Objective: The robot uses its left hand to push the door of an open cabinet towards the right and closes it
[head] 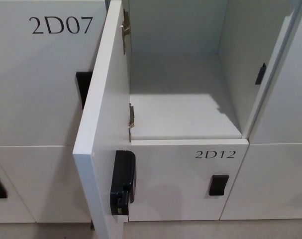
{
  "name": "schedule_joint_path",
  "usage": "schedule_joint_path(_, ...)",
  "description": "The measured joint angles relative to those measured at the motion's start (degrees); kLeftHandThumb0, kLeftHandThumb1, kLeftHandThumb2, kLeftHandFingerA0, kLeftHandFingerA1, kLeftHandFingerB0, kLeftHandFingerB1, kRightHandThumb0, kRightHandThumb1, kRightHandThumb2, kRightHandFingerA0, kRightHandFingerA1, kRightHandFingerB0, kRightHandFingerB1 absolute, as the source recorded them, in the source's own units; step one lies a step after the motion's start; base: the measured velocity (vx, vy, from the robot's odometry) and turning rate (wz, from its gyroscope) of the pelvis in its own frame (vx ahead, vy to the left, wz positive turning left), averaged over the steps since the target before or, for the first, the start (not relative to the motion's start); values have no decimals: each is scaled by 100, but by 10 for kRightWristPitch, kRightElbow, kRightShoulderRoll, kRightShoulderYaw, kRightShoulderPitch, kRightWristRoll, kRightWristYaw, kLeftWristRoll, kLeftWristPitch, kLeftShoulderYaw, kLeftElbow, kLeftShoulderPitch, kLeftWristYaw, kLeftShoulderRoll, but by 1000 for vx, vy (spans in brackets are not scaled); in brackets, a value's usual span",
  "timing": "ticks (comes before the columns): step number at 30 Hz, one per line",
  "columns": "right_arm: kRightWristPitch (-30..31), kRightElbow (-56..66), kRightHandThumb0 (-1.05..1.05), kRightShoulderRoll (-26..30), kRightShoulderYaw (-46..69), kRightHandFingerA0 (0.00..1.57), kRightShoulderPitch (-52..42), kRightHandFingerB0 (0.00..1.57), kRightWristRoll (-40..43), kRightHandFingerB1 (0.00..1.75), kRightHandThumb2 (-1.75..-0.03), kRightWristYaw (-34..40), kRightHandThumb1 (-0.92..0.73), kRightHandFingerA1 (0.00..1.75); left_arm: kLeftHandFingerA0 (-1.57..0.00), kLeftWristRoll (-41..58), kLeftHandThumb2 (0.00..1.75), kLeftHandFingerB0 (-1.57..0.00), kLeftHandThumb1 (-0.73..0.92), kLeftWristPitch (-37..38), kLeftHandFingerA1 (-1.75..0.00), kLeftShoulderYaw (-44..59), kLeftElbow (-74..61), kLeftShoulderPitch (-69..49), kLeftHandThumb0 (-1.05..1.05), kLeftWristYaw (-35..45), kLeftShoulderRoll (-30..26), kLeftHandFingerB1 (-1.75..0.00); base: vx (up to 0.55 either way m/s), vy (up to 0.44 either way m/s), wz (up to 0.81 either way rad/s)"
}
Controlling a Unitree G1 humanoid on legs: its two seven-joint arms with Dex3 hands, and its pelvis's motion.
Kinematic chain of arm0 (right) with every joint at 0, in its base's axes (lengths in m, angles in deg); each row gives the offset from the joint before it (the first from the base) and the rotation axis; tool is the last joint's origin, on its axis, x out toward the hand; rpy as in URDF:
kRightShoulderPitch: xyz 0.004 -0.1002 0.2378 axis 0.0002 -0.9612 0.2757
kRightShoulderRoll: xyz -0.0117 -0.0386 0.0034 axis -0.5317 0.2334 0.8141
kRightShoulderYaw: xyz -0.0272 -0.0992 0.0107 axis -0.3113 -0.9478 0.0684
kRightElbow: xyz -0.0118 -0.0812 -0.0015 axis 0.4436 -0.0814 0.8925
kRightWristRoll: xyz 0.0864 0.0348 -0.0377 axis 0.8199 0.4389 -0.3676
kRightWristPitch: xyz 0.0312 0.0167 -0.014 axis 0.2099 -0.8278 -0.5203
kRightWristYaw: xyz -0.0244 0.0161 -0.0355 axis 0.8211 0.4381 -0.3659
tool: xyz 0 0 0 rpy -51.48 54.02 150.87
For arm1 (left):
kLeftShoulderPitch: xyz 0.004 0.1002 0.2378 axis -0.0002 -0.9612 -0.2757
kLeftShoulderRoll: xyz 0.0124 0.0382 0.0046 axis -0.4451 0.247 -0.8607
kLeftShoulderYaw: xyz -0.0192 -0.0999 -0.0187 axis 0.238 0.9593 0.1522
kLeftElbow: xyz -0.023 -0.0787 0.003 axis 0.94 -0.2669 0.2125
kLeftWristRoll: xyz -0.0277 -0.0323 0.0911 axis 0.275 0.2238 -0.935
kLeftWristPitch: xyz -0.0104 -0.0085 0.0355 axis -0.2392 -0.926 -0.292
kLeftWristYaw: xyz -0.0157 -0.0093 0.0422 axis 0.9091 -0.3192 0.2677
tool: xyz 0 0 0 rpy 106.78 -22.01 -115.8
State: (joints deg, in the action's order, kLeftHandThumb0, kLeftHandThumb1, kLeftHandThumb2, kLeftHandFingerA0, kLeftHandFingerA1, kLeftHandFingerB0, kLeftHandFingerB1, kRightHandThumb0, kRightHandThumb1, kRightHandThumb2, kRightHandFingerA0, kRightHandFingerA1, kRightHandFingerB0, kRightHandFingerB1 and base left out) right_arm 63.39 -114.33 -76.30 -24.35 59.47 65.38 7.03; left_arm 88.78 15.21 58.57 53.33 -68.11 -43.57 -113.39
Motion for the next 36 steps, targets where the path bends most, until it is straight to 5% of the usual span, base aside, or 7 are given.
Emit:
schedule_joint_path(21,-22,-13,-59,-1,-9,34,5,28,-3,33,-67,12,-88,37,-44,-125,66,-33,85,7,-38,-254,-81,291,-68,-25,16,-33,0,0,0)
schedule_joint_path(25,-22,-12,-55,-1,-10,35,8,30,-4,34,-66,16,-87,37,-36,-153,107,-17,71,5,-53,-309,-69,319,-70,-23,44,-43,0,0,0)
schedule_joint_path(27,-22,-12,-57,-1,-10,33,12,19,-5,46,-104,20,-70,54,-35,-174,67,-29,89,4,-33,-349,-61,346,-70,-18,67,-31,0,0,0)
schedule_joint_path(29,-22,-12,-58,-1,-11,33,13,19,-6,46,-105,24,-72,54,-35,-189,107,-18,75,-5,-49,-374,-59,366,-79,-16,82,-40,0,0,0)
schedule_joint_path(30,-22,-11,-58,-1,-12,33,15,19,-7,46,-105,27,-72,54,-38,-198,68,-31,90,-12,-33,-388,-58,378,-71,-15,89,-31,0,0,0)
schedule_joint_path(31,-22,-11,-56,-1,-12,35,17,30,-7,34,-66,28,-87,38,-38,-203,69,-29,91,-15,-33,-395,-58,384,-73,-15,92,-30,0,0,0)
schedule_joint_path(36,-22,-9,-58,-1,-5,34,32,30,-5,33,-67,30,-89,37,-36,-239,73,-25,92,-44,-34,-448,-65,419,-76,-17,127,-30,1,5,2)
